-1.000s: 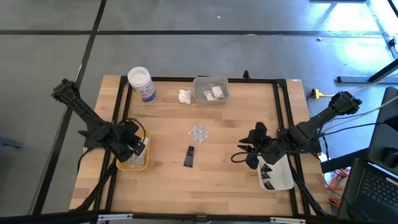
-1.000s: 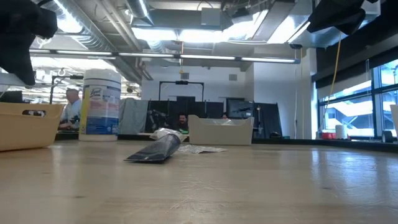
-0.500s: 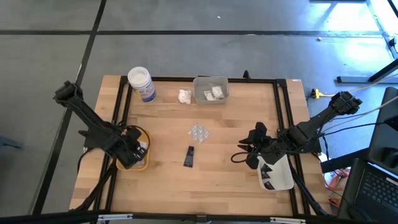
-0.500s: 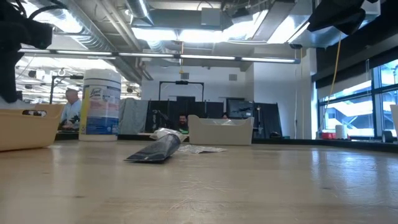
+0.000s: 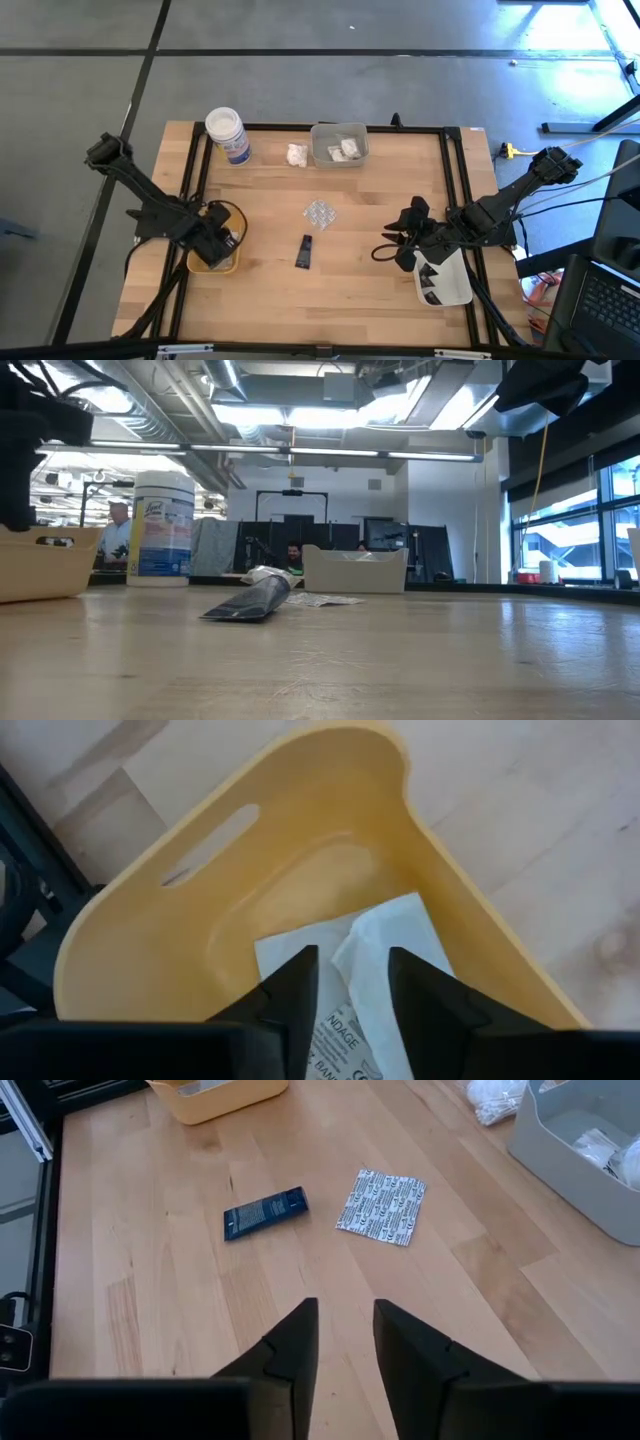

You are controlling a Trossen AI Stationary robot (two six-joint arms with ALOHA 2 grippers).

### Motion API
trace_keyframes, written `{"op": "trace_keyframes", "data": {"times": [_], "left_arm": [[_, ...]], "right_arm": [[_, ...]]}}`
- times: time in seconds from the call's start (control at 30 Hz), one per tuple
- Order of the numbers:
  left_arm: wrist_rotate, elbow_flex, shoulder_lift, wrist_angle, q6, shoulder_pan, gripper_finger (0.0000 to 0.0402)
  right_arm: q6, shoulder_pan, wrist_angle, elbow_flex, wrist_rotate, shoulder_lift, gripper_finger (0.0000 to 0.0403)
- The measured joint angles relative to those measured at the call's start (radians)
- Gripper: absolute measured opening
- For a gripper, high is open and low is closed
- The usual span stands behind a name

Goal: Pick & Place Travel size toiletries
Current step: Put the white cotton pack into the gray bin

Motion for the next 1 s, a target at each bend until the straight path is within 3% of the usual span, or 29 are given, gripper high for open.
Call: {"op": "trace_keyframes", "data": {"times": [0.13, 0.33, 0.5, 0.6, 0.73, 1.0], "left_arm": [[0.034, 0.002, -0.008, 0.002, 0.052, 0.056, 0.0133], [-0.010, 0.072, -0.012, -0.051, 0.148, 0.110, 0.0126], [-0.084, 0.164, -0.012, -0.073, 0.249, 0.144, 0.0116], [-0.183, 0.216, -0.012, -0.064, 0.341, 0.157, 0.0112], [-0.316, 0.261, -0.013, 0.002, 0.458, 0.178, 0.0112], [-0.289, 0.318, -0.013, 0.257, 0.802, 0.256, 0.0111]], "right_arm": [[-0.005, 0.000, 0.000, 0.000, 0.000, 0.000, 0.0107], [-0.007, 0.000, 0.000, 0.000, 0.000, 0.000, 0.0104], [-0.009, 0.000, 0.000, 0.000, 0.000, 0.000, 0.0091], [-0.021, 0.000, 0.000, 0.000, -0.001, 0.000, 0.0083], [-0.041, 0.000, 0.000, 0.000, -0.019, 0.000, 0.0075], [-0.045, 0.000, 0.000, 0.000, -0.022, 0.000, 0.0079]]}}
